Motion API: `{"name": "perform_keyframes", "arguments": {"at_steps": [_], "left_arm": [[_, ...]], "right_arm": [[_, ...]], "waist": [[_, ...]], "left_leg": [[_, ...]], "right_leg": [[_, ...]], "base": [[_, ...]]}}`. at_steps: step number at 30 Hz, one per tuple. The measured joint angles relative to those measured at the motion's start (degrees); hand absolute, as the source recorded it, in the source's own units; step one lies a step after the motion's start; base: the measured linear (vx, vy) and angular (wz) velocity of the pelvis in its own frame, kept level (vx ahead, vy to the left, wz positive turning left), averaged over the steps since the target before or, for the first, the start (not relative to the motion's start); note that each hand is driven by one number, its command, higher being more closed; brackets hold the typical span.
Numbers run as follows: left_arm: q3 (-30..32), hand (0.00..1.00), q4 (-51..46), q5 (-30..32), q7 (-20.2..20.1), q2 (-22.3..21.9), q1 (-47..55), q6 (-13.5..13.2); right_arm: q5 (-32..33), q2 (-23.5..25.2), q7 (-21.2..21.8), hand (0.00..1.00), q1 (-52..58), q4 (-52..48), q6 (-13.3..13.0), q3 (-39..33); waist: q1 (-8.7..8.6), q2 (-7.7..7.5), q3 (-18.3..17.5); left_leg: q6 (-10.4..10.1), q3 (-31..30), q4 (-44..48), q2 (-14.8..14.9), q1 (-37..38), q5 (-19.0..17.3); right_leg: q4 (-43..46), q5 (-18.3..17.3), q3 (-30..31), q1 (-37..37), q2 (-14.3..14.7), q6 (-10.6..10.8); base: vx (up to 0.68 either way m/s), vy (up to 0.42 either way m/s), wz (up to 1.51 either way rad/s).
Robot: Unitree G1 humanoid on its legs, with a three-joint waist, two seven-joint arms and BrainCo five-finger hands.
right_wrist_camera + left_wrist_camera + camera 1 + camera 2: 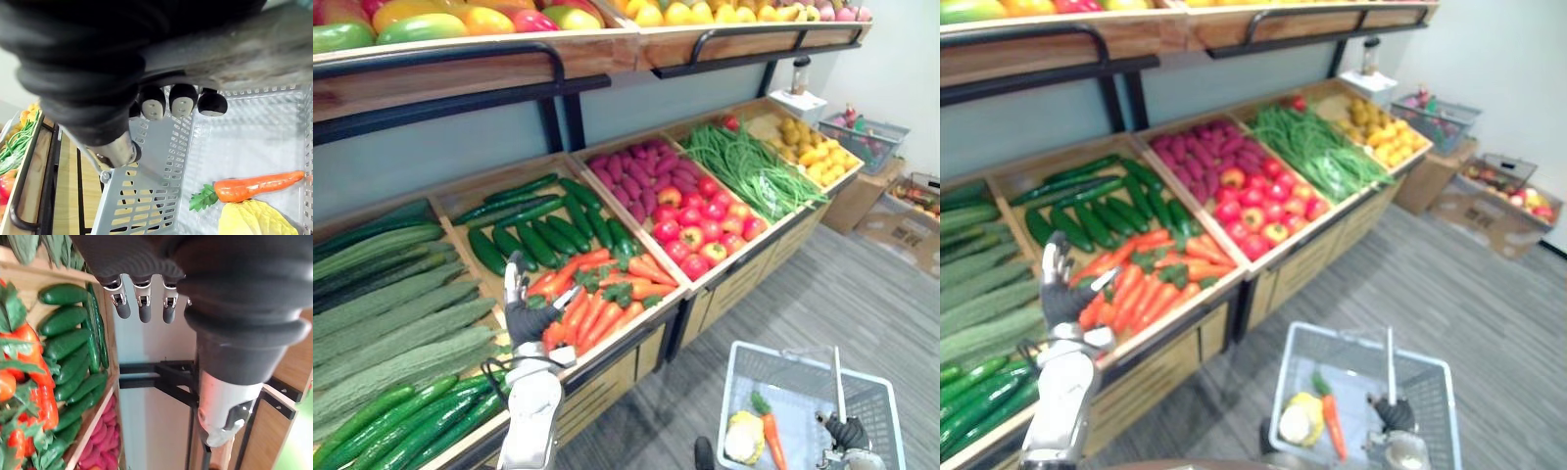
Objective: Pick vegetable in the basket
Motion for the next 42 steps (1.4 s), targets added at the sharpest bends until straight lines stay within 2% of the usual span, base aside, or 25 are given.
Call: {"name": "perform_keyframes", "arguments": {"at_steps": [6,10,14,17,18,19,20,21,22,23,24,26,27,28,29,30,31,32,33,34,35,36,38,41,42], "left_arm": [[0.9,0.0,2.1,2.4,-0.1,0.0,0.0,0.0],[0.9,0.0,2.1,3.7,-0.2,0.0,0.0,0.0],[-2.5,0.0,2.1,3.7,-0.4,0.0,-0.2,-0.2],[-8.1,0.0,0.3,3.7,-0.9,0.1,-0.6,-0.2],[-10.5,0.0,-1.7,3.7,-1.0,0.1,-1.5,-0.3],[-11.7,0.0,-2.6,3.6,-1.0,0.2,-2.1,-0.4],[-14.0,0.0,-3.9,3.6,-1.1,0.4,-3.7,-0.9],[-15.1,0.0,-4.5,3.6,-1.3,0.0,-5.0,-1.4],[-17.1,0.0,-4.8,3.6,-1.5,-0.1,-7.4,-1.7],[-17.8,0.0,-5.1,3.6,-1.5,-0.1,-7.8,-2.1],[-18.3,0.0,-6.3,3.4,-1.5,0.0,-7.7,-2.4],[-18.1,0.0,-6.2,3.2,-1.5,0.4,-7.4,-2.5],[-17.5,0.0,-5.9,3.2,-1.5,0.6,-7.0,-2.5],[-16.3,0.0,-5.1,3.2,-1.5,1.3,-7.0,-2.4],[-15.6,0.0,-4.2,3.1,-1.5,1.4,-7.0,-2.3],[-15.3,0.0,-2.5,3.1,-2.2,1.5,-6.8,-2.1],[-15.0,0.0,-2.3,3.1,-2.6,1.6,-6.7,-2.0],[-14.9,0.0,-2.5,3.1,-2.9,2.2,-6.3,-2.0],[-14.5,0.0,-2.5,3.1,-3.0,2.2,-6.0,-2.1],[-13.1,0.0,-2.2,3.1,-2.9,2.1,-5.0,-1.9],[-12.8,0.0,-2.1,3.0,-2.9,1.8,-4.5,-1.8],[-12.7,0.0,-2.3,3.0,-2.9,1.8,-4.6,-1.9],[-12.2,0.0,-2.2,3.0,-2.9,1.9,-4.9,-2.0],[-11.6,0.0,-0.3,1.7,-2.8,1.8,-4.9,-1.9],[-11.7,0.0,0.7,1.5,-2.8,1.4,-4.8,-1.9]], "right_arm": [[0.0,0.0,-0.8,1.0,-0.1,0.3,-0.7,-0.1],[0.1,0.0,-1.1,1.0,-0.9,2.6,-1.0,-1.1],[0.2,0.0,-2.3,1.0,-1.4,3.9,-1.0,-2.0],[0.2,0.5,-3.0,1.0,-0.7,1.2,-0.9,-2.7],[0.2,1.6,-3.1,1.0,0.5,-2.5,-0.9,-2.7],[0.2,2.2,-3.1,1.0,1.0,-4.4,-0.9,-2.7],[0.2,3.6,-3.1,1.0,1.1,-7.5,-0.9,-2.7],[0.1,4.4,-3.2,1.0,0.7,-8.7,-0.8,-2.7],[0.1,4.7,-3.5,1.0,1.0,-9.7,-0.8,-2.7],[0.1,4.7,-3.6,1.0,0.8,-9.7,-0.7,-2.7],[0.1,4.8,-3.7,1.0,0.2,-9.7,-0.7,-2.4],[0.0,4.7,-4.7,1.0,-0.4,-9.2,-0.7,-1.0],[-0.2,4.7,-4.8,1.0,-0.7,-8.6,-0.7,-0.3],[-0.5,4.3,-4.8,1.0,-1.5,-7.2,-0.7,0.8],[-0.6,3.9,-4.8,1.0,-2.3,-6.4,-0.7,1.2],[-1.2,3.6,-4.9,1.0,-3.6,-4.2,-0.7,1.0],[-1.4,3.4,-5.0,1.0,-4.5,-3.3,-0.6,0.8],[-1.6,2.8,-5.2,1.0,-4.5,-2.2,-0.6,1.0],[-1.6,2.4,-5.2,1.0,-4.7,-1.6,-0.5,1.3],[-1.6,1.1,-5.2,1.0,-6.0,-0.4,-0.2,2.6],[-1.6,0.5,-5.2,1.0,-6.0,-0.5,0.0,3.1],[-1.7,-0.2,-5.2,1.0,-6.1,-0.5,0.0,3.8],[-2.2,-0.8,-5.2,1.0,-6.8,-0.5,0.0,5.2],[-2.2,-0.9,-5.2,1.0,-6.2,-1.9,0.0,6.6],[-2.2,-1.1,-5.2,1.0,-4.9,-3.2,0.0,7.1]], "waist": [[-0.11,1.51,-0.8],[0.04,1.73,-0.8],[0.06,1.58,0.1],[0.51,1.52,2.3],[0.59,1.11,2.6],[0.88,0.91,2.7],[1.9,0.9,2.8],[2.61,2.66,3.6],[2.48,2.91,4.7],[2.61,2.77,5.0],[2.91,2.23,5.5],[2.85,1.05,5.0],[2.87,0.37,4.8],[2.51,-1.17,5.0],[2.49,-1.05,5.1],[3.51,1.05,3.9],[3.08,1.63,4.0],[2.15,0.46,3.8],[1.98,-0.1,3.6],[2.86,0.32,3.5],[3.04,0.97,3.2],[3.18,1.85,2.8],[3.18,2.1,2.7],[2.46,2.48,2.8],[1.47,3.27,3.4]], "left_leg": [[0.4,-1.6,-0.2,-0.2,0.0,0.3],[0.4,-2.0,0.3,-0.2,-0.2,0.2],[0.8,-3.0,6.6,0.7,-2.4,-2.4],[1.6,-0.9,14.7,2.8,-4.7,-6.5],[2.5,1.0,18.2,3.6,-6.5,-8.1],[3.0,2.4,19.5,4.3,-7.1,-8.8],[4.4,6.1,20.4,5.7,-7.9,-9.4],[5.3,8.4,20.4,7.8,-8.2,-8.7],[5.9,10.0,19.3,8.7,-8.0,-7.3],[6.0,11.2,18.2,8.8,-7.6,-6.4],[6.0,14.1,16.2,9.0,-6.5,-4.5],[5.9,17.3,15.0,9.4,-6.1,-2.9],[5.7,18.6,15.0,9.5,-6.2,-2.5],[5.3,19.8,15.5,8.5,-6.4,-2.1],[5.3,19.3,14.0,8.0,-6.8,-1.9],[6.0,18.1,9.5,8.0,-7.8,0.3],[5.9,19.9,8.4,8.3,-7.7,1.4],[5.9,21.2,7.0,6.3,-7.3,3.2],[5.9,22.1,7.3,6.0,-7.5,3.3],[6.1,23.7,9.3,6.7,-8.7,3.6],[6.1,23.7,9.3,7.1,-9.5,3.9],[6.0,23.7,9.6,8.6,-10.6,5.1],[5.9,25.5,11.9,11.1,-11.4,5.2],[5.9,28.0,16.8,15.1,-10.7,5.2],[5.9,27.8,19.1,17.2,-9.4,5.2]], "right_leg": [[-0.1,-0.3,-1.7,0.8,-0.5,-0.5],[-0.1,-0.5,-2.1,1.0,-0.7,-0.7],[0.2,0.0,-1.8,1.2,-0.6,0.0],[4.6,0.0,0.5,-1.0,0.5,0.0],[6.0,0.9,2.1,-3.1,0.8,1.0],[6.2,2.5,2.9,-4.3,1.3,0.7],[3.8,10.7,3.4,-6.7,3.0,-0.2],[6.1,9.9,0.6,-8.1,3.8,-1.6],[16.2,2.6,-6.9,-9.3,3.0,-5.5],[21.3,-1.6,-10.5,-9.8,1.9,-6.5],[29.9,-8.6,-15.5,-9.5,-0.6,-6.8],[41.5,-16.4,-20.3,-8.1,-5.0,-7.6],[44.7,-17.5,-21.3,-7.9,-6.7,-7.9],[44.5,-16.7,-23.5,-8.9,-7.0,-7.2],[43.0,-16.2,-23.9,-9.1,-6.4,-6.9],[35.5,-16.3,-22.3,-7.3,-3.2,-6.3],[39.9,-18.0,-23.2,-7.1,-3.9,-8.5],[48.4,-21.2,-23.2,-5.1,-8.6,-8.4],[47.7,-22.1,-22.8,-3.7,-9.7,-6.6],[42.4,-23.9,-23.6,-3.3,-8.2,-4.7],[39.7,-23.7,-23.4,-3.3,-7.0,-4.5],[34.0,-23.8,-23.1,-2.3,-4.9,-4.5],[28.7,-23.9,-23.5,-2.0,-2.5,-4.5],[22.1,-23.8,-23.4,0.6,0.7,-4.5],[19.0,-23.0,-23.1,3.6,2.7,-5.0]], "base": [[-0.01,-0.011,0.13],[-0.01,-0.014,0.05],[-0.04,0.025,0.03],[-0.17,0.105,-0.43],[-0.23,0.098,-0.65],[-0.28,0.069,-1.15],[-0.29,-0.001,-1.28],[-0.3,0.026,-1.31],[-0.21,0.039,-0.84],[-0.19,0.109,-0.9],[-0.16,0.083,-0.96],[-0.13,0.018,-0.97],[-0.11,-0.083,-0.95],[-0.1,-0.064,-0.83],[-0.19,-0.011,-1.03],[-0.17,0.007,-0.79],[-0.15,-0.076,-0.72],[-0.03,-0.135,-0.37],[-0.01,-0.194,-0.75],[-0.02,-0.174,-0.84],[-0.04,-0.203,-1.08],[-0.05,-0.231,-0.75],[-0.05,-0.266,-1.07],[-0.02,-0.204,-0.9],[0.0,-0.184,-0.45]]}}
